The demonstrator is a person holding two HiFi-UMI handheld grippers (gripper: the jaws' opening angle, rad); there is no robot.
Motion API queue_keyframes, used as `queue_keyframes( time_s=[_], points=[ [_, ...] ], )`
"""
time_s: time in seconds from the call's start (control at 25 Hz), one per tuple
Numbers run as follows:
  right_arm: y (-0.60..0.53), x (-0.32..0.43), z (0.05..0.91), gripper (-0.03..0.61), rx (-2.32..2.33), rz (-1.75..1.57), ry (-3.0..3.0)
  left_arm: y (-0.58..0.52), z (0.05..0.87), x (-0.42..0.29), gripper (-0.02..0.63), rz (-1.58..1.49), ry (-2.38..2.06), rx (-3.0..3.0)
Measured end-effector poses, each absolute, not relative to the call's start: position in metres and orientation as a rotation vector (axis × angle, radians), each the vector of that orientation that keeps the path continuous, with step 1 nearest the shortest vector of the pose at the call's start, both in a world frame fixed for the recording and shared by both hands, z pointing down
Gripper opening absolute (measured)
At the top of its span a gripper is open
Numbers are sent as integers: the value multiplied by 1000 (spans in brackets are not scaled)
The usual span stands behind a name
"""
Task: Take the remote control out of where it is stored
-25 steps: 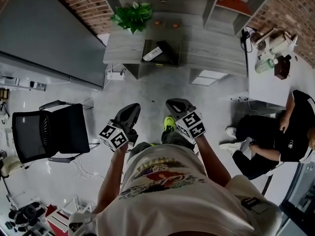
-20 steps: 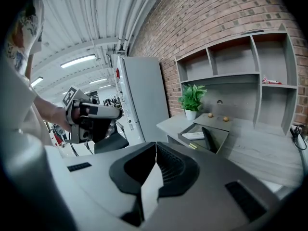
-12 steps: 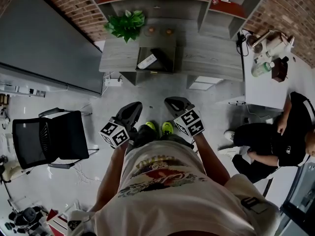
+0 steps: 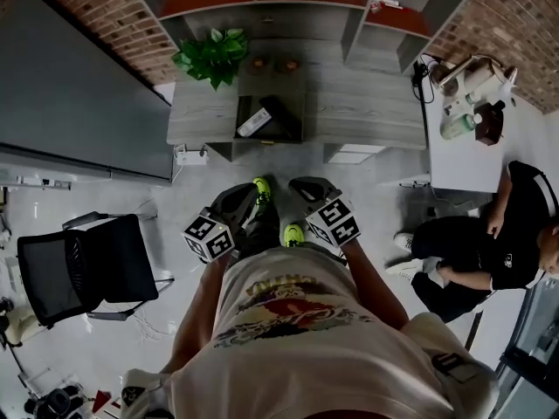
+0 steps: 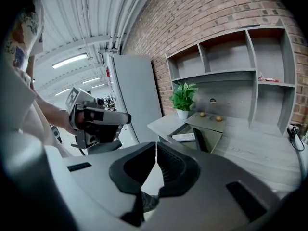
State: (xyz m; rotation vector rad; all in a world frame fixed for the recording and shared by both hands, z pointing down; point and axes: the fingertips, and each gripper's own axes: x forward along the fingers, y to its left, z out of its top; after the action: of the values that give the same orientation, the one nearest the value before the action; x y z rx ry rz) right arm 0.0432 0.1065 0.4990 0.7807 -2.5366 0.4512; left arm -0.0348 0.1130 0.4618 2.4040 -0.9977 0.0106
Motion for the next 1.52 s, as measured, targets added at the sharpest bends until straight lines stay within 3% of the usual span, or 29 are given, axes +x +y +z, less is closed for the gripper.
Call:
queue_keyframes(
  time_s=[1.08,1.52],
  points=[
    [-56,-23,497,14,897,470,-2371,-53,462,-43,5,102,-603,2529],
    [-92,-30,522,79,930,447,-2304,-89,474,-65,5,134,-591,2526]
  ],
)
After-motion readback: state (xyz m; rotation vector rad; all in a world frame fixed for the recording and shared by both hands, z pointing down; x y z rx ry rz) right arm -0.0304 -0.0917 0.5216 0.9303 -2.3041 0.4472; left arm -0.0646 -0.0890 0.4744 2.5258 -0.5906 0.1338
